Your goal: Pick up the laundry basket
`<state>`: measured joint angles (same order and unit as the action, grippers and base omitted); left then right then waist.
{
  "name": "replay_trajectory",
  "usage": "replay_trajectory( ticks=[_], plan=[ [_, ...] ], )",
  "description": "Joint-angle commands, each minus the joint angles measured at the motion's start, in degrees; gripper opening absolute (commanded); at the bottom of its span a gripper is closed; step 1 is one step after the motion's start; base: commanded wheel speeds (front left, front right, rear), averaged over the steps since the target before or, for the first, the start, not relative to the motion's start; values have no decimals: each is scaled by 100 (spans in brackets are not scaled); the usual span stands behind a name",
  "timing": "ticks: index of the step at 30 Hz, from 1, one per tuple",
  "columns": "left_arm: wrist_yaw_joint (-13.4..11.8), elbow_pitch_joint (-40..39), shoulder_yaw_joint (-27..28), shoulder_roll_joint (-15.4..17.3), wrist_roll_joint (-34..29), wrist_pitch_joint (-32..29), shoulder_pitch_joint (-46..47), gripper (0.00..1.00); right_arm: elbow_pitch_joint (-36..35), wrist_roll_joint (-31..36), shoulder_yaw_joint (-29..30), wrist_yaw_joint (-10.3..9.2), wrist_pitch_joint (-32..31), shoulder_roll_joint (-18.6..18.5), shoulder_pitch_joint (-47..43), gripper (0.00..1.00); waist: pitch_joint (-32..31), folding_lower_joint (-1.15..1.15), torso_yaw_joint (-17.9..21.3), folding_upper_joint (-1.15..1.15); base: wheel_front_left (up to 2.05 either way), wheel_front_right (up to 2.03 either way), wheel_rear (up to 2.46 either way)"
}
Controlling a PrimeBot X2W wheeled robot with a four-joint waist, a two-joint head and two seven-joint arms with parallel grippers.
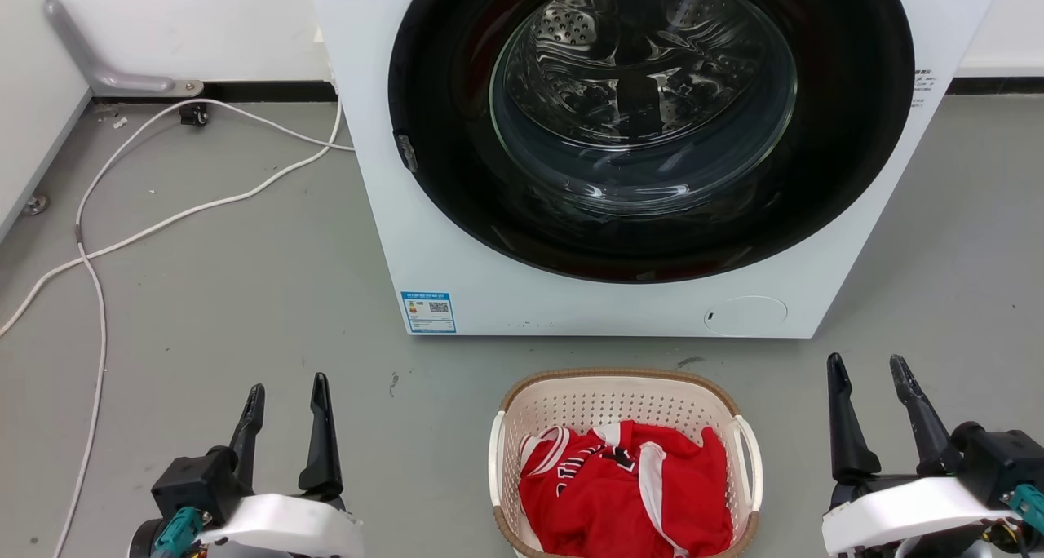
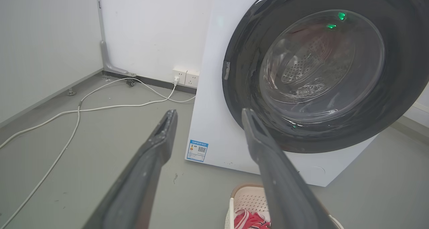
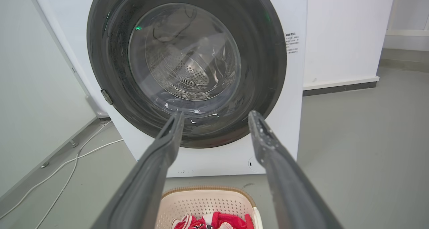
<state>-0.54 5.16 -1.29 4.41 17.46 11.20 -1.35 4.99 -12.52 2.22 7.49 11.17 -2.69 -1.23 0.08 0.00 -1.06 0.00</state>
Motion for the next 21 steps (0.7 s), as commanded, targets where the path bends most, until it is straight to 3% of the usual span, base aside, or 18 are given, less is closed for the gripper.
replay_trajectory(
  ticks=[1, 21],
  plan=[
    [-20, -44, 8, -1, -141, 43, -33, 100, -72, 127, -21, 0, 49, -25, -36, 100, -1, 0, 0, 0, 0, 0, 0],
    [-29, -126, 78, -60, -1177, 296, -156, 100, -165, 1137, -57, 0, 301, -30, -126, 100, -11, 0, -35, 0, 0, 0, 0]
  ],
)
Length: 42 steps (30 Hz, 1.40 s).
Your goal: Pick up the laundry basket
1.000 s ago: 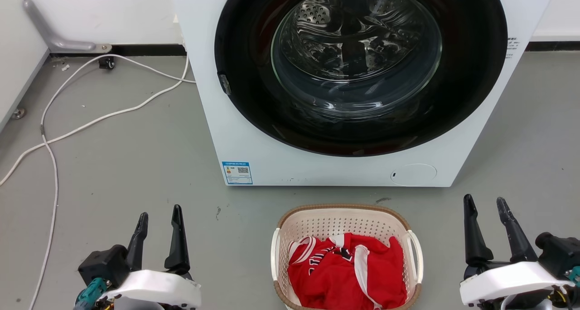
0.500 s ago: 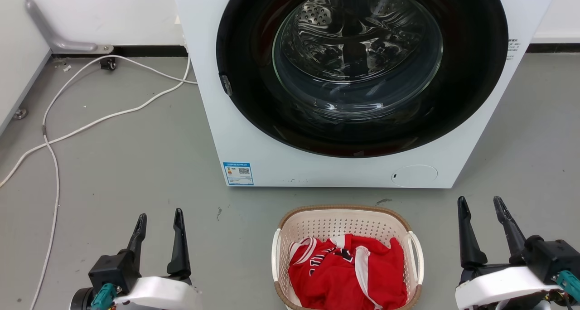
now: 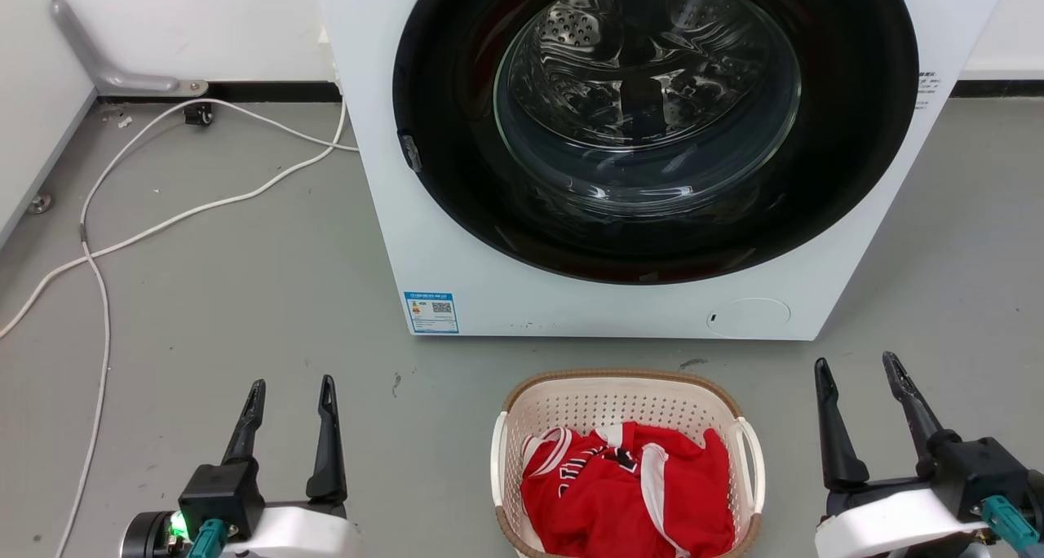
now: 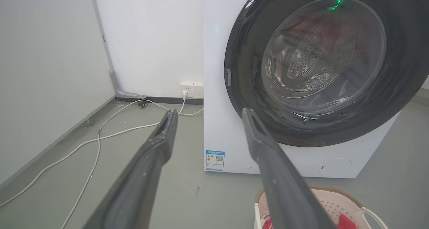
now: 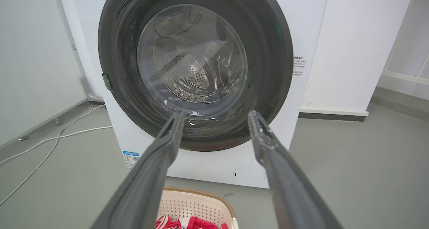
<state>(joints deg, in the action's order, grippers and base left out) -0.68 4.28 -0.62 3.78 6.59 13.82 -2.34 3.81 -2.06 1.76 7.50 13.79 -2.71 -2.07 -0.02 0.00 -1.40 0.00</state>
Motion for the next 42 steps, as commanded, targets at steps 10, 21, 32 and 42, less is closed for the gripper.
replay_trajectory(
  ticks=[10, 21, 32, 42],
  plan=[
    [56, -86, 71, -40, -390, 125, -128, 100, -107, 438, -35, -2, 130, -29, -86, 100, -15, 0, -3, 0, 0, 0, 0],
    [141, -38, 152, -76, -414, 154, -148, 100, -107, 410, -12, -2, 144, -28, -104, 100, -25, 0, 2, 0, 0, 0, 0],
    [184, -7, 189, -90, -398, 154, -167, 100, -95, 333, -36, -2, 144, -29, -111, 100, -15, 0, -2, 0, 0, 0, 0],
    [337, 129, 79, -91, -349, 141, -30, 100, -22, 317, 20, -2, 143, -28, -78, 100, 73, 0, 17, 0, 0, 0, 0]
  ],
)
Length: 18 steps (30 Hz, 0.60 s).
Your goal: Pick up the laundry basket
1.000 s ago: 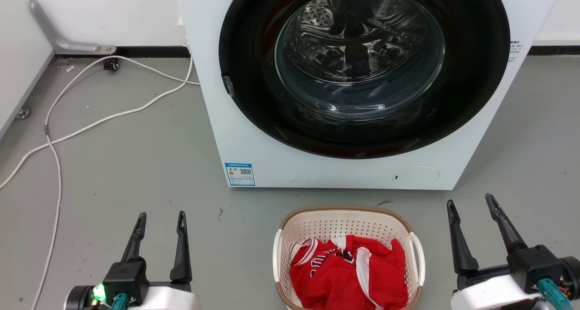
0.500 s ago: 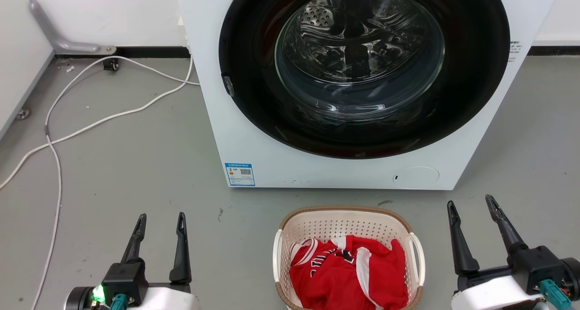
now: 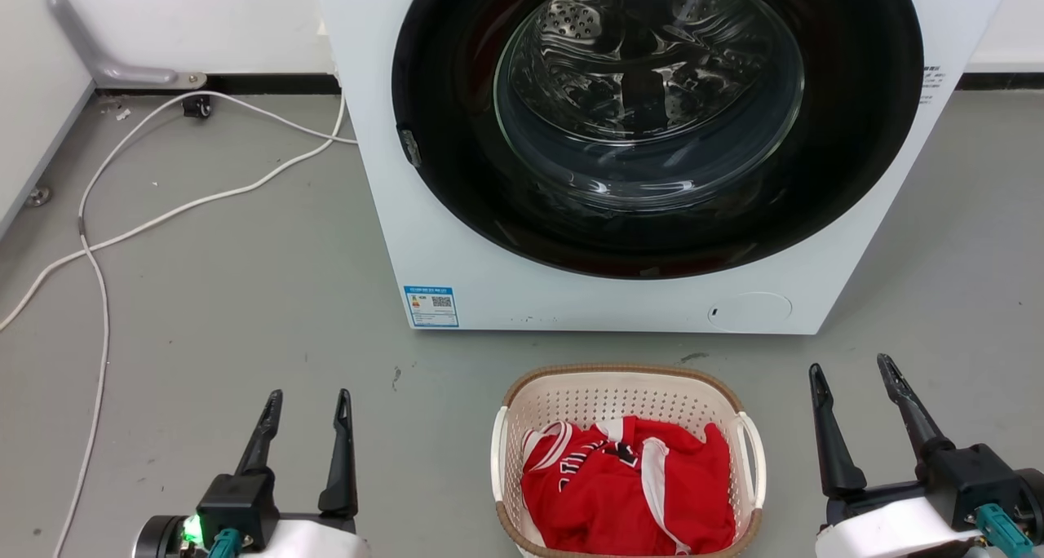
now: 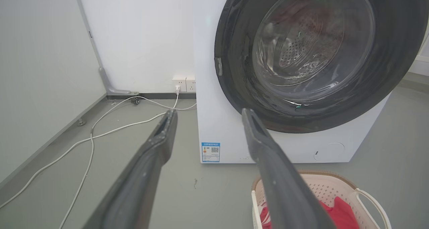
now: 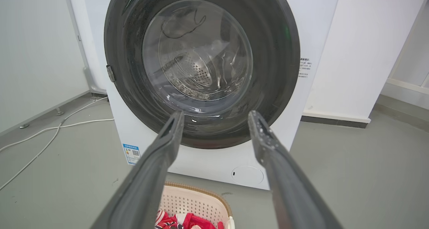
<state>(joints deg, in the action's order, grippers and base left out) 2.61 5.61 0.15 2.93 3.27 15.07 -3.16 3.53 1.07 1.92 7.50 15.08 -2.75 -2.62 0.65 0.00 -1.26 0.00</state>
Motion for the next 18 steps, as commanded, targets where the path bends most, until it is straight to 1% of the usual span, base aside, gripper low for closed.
replay_trajectory(
  ticks=[1, 7, 14, 18],
  plan=[
    [32, 38, -17, -5, -3, 16, 88, 100, 24, 25, 16, -2, 14, -23, -6, 100, 29, 0, 10, 0, 0, 0, 0],
    [120, 534, -172, -5, 56, 15, 391, 100, 342, 146, 55, -2, 14, -23, 223, 100, 279, 0, 100, 0, 0, 0, 0],
    [279, 1298, -456, -5, 173, 15, 1078, 100, 935, 467, 28, -3, 14, -20, 812, 100, 938, 0, 245, 0, 0, 0, 0],
    [348, 1779, -637, -2, 284, 16, 1532, 100, 1198, 619, 112, -3, 13, -20, 1206, 100, 1345, 0, 282, 0, 0, 0, 0]
  ],
)
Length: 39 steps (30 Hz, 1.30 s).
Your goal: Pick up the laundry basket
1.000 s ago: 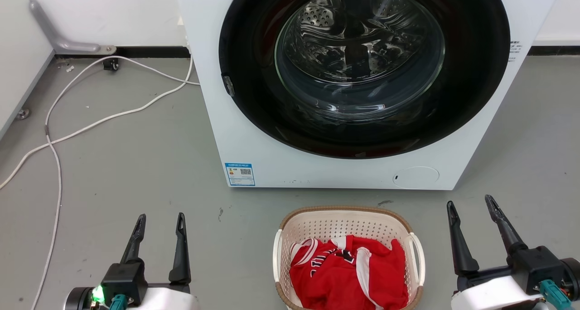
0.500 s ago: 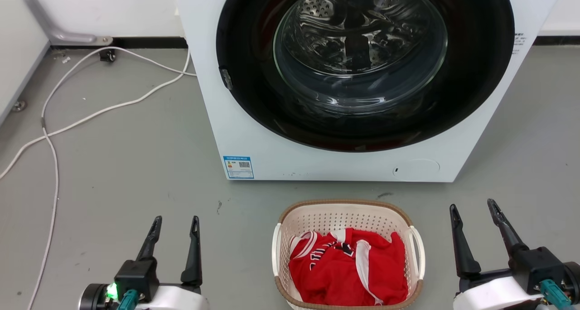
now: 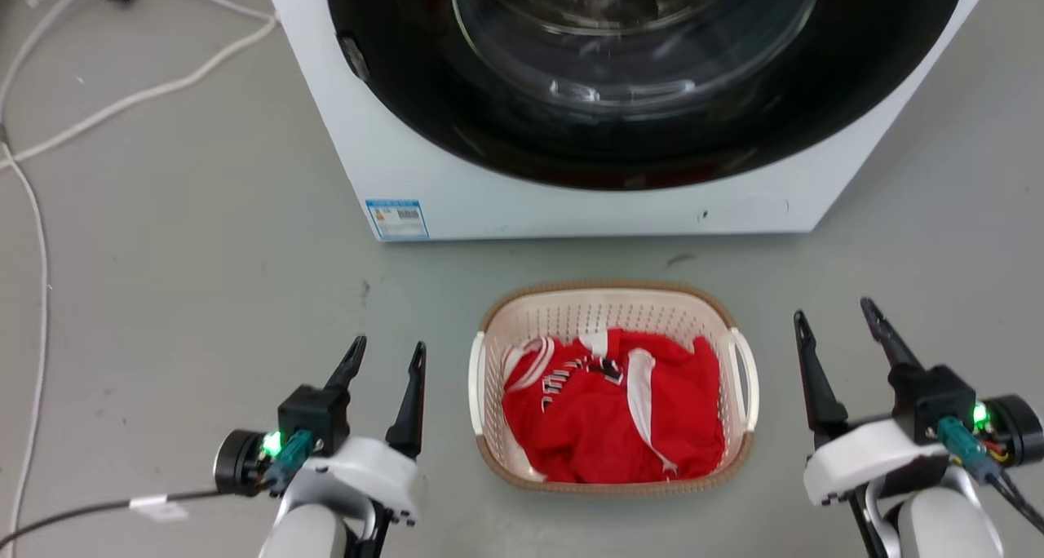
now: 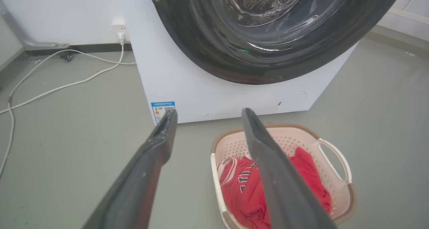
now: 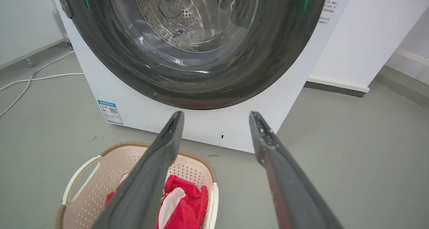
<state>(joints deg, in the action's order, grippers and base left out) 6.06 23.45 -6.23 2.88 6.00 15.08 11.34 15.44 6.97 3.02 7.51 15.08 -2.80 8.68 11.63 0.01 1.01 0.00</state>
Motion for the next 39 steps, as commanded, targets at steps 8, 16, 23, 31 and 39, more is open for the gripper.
replay_trajectory(
  ticks=[8, 16, 23, 31, 39],
  plan=[
    [89, 1066, -305, 2, 118, 15, 1033, 100, 610, 327, 183, -4, 14, -15, 861, 100, 1112, -1, 21, 0, 0, 0, 0],
    [131, 2132, -565, 2, 201, 15, 1904, 100, 1631, 573, 324, -4, 14, -69, 1677, 100, 1934, -1, 8, 0, 0, 0, 0],
    [135, 2585, -818, 2, 341, 14, 2404, 100, 2260, 726, 438, -4, 14, -136, 2212, 100, 2452, -1, 11, 0, 0, 0, 0],
    [137, 2884, -1072, 6, 499, 14, 2915, 100, 2857, 789, 467, -4, 14, -137, 2686, 100, 2968, -1, 29, 0, 0, 0, 0],
    [138, 3093, -1227, 57, 580, 14, 3219, 100, 3617, 941, 593, -4, 13, -170, 3098, 100, 3299, -1, 19, 0, 0, 0, 0]
  ],
)
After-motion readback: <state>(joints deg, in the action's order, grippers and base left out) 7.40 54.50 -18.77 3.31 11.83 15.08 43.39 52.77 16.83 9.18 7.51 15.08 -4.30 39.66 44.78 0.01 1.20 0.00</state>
